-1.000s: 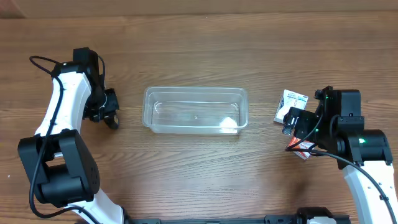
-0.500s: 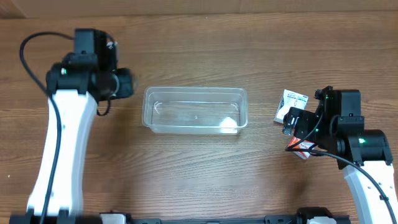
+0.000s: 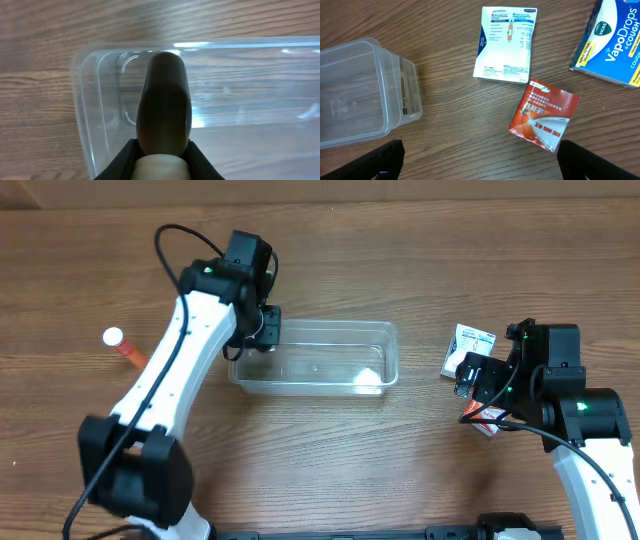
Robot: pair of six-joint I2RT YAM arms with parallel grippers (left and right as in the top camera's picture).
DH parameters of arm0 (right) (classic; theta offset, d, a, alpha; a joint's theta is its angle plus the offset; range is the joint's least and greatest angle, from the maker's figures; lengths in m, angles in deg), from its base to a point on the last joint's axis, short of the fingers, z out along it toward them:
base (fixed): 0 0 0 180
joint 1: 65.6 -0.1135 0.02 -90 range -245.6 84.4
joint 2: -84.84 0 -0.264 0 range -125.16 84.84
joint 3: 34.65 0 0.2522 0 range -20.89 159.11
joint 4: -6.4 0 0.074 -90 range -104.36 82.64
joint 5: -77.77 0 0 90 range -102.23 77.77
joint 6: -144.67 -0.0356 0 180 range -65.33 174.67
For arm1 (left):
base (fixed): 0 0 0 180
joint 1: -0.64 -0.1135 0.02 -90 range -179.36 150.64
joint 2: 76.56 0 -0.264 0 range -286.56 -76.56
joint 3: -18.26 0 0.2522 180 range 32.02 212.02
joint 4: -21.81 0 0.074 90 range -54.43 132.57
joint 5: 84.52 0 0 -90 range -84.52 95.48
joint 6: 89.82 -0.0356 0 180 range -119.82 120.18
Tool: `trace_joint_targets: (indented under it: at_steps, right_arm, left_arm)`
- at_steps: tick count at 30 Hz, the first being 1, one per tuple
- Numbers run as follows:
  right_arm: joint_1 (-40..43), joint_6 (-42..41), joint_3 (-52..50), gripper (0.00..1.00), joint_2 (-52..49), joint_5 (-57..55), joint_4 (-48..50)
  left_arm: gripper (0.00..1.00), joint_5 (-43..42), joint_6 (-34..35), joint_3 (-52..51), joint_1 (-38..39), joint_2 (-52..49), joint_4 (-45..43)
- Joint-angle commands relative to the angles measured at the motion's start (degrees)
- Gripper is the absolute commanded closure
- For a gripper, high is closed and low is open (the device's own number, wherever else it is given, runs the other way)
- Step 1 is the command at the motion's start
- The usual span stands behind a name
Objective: Pack container
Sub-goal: 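Carry the dark bottle into the container's left end and release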
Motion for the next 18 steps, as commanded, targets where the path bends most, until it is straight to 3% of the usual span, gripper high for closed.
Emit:
trace_joint_targets:
  at_steps: [1, 13, 15, 18]
  right_arm:
    - [0.2, -0.3, 1.5, 0.00, 0.4, 0.1, 0.1]
    - [0.2, -0.3, 1.5, 0.00, 0.4, 0.0, 0.1]
    - [0.2, -0.3, 1.5, 0.00, 0.4, 0.0, 0.1]
    - [0.2, -0.3, 1.5, 0.00, 0.4, 0.1, 0.1]
  left_arm:
    - [0.96, 4.4, 2.4, 0.2, -0.5, -2.3, -0.4]
    - [0.94, 7.1, 6.4, -0.4, -1.1, -7.3, -0.5]
    - [0.85, 7.1, 6.4, -0.4, -1.1, -7.8, -0.3]
    - [0.59, 7.1, 6.4, -0.4, -1.1, -7.8, -0.4]
